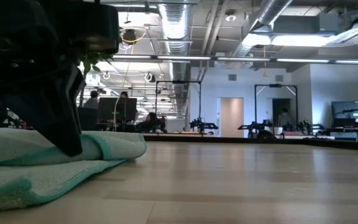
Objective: Fold microfiber towels
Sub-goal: Fold the green microfiber towel
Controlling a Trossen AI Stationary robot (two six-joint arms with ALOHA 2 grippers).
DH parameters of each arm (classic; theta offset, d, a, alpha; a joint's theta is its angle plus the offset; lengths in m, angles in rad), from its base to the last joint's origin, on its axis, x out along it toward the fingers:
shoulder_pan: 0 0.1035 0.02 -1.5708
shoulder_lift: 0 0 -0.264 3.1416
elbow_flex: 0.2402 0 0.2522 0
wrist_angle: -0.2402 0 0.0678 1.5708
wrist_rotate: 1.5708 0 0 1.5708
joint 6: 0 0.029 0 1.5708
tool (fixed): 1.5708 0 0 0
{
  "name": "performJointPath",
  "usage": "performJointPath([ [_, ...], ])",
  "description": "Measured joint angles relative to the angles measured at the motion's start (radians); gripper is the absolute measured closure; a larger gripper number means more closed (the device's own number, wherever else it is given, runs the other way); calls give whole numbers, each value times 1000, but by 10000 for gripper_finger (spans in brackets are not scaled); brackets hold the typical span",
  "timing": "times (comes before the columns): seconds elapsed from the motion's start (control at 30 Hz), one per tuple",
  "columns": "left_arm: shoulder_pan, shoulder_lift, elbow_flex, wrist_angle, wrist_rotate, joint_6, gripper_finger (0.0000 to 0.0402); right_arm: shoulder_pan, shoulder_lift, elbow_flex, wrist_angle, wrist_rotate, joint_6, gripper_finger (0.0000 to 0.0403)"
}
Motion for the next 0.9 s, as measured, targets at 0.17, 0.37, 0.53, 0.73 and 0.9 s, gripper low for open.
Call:
performJointPath([
  [0.17,26,0,0,-26,55,-12,391,0,0,0,0,0,0,244],
  [0.37,62,0,54,-83,100,-15,399,0,0,0,0,0,0,244],
  [0.53,109,0,165,-168,125,75,401,0,0,0,0,0,0,244],
  [0.73,217,0,326,-225,180,284,401,0,0,0,0,0,0,244],
  [0.9,336,0,465,-291,202,477,401,0,0,0,-2,0,0,244],
])
